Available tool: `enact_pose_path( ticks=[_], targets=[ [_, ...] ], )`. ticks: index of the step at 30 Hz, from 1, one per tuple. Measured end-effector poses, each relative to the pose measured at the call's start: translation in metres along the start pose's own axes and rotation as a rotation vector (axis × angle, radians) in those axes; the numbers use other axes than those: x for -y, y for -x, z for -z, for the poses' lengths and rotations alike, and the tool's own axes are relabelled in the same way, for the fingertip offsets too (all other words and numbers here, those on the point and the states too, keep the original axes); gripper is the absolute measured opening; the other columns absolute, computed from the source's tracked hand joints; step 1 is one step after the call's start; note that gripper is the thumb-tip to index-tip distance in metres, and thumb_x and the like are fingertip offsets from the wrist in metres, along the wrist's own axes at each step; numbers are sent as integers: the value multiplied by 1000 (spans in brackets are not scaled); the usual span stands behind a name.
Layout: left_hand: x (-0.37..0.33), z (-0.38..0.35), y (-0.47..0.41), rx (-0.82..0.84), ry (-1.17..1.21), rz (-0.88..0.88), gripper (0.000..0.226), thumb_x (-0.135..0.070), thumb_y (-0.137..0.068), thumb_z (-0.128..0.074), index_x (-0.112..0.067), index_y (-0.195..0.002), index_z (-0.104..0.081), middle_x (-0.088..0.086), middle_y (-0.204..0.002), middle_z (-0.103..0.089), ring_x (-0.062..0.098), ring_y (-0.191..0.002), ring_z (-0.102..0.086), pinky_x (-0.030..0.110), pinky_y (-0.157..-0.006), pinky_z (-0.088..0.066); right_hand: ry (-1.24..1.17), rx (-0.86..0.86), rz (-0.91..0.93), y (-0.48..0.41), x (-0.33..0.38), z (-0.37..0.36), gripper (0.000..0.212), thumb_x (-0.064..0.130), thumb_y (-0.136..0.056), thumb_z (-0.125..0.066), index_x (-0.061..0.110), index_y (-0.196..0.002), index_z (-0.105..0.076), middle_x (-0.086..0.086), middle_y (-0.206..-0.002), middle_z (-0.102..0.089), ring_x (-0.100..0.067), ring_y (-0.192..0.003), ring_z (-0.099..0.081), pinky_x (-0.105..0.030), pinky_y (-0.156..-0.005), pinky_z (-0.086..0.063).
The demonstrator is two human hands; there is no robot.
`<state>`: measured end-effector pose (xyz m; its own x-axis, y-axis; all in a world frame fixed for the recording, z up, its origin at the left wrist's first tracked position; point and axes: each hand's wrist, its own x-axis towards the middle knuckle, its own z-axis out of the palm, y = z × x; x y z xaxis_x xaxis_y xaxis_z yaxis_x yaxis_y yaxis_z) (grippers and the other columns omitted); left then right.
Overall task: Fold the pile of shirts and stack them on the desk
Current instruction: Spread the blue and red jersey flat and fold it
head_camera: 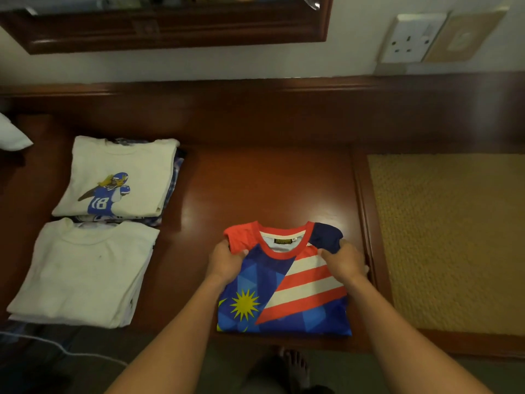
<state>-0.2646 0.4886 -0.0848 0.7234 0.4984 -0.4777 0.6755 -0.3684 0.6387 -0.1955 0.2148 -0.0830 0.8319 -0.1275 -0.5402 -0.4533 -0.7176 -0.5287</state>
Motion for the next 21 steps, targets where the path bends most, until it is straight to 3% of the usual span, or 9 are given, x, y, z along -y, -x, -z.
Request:
enact_pose_path(
  ticks=[4,8,11,14,18,21],
  targets=[
    [11,25,33,-72,216,26,14,-13,-83,-81,-12,-93,-71,2,-85,-76,26,-88,-73,45,-78,-59,-194,76,132,37,13,17,16,27,-88,-78,19,-92,-65,1,-86,-70,-19,-83,-68,-42,-74,-59],
    [16,76,69,-178,326,-4,9,-11,-81,-82,-13,-83,-74,-4,-74,-76,11,-70,-69,38,-67,-57,-207,148,186,78,47,19,14,27,-90,-76,17,-93,-67,-2,-83,-72,-18,-75,-71,-39,-67,-61],
    [25,126,88,-261,368,-18,9,-16,-81,-82,-14,-86,-75,-1,-80,-77,20,-80,-73,44,-76,-61,-287,224,249,109,81,8,8,22,-91,-75,21,-96,-68,-1,-85,-75,-19,-76,-73,-40,-69,-62],
    [34,181,101,-342,352,-8,11,-23,-83,-81,-15,-88,-75,-3,-82,-77,20,-84,-73,42,-79,-61,-356,311,283,139,122,-12,8,18,-91,-74,20,-97,-68,-3,-87,-75,-18,-74,-74,-33,-61,-60],
    [58,264,98,-357,317,-7,7,-20,-85,-80,-17,-87,-74,-1,-82,-77,23,-85,-73,48,-81,-60,-384,374,296,168,176,-56,6,16,-88,-78,16,-90,-72,-8,-82,-76,-30,-77,-75,-55,-73,-61],
    [82,326,82,-368,301,-6,7,-17,-83,-82,-17,-85,-75,1,-79,-77,25,-84,-74,48,-78,-61,-434,435,278,188,216,-96,6,14,-89,-76,11,-94,-73,-9,-83,-77,-31,-77,-75,-53,-72,-62]
  ],
)
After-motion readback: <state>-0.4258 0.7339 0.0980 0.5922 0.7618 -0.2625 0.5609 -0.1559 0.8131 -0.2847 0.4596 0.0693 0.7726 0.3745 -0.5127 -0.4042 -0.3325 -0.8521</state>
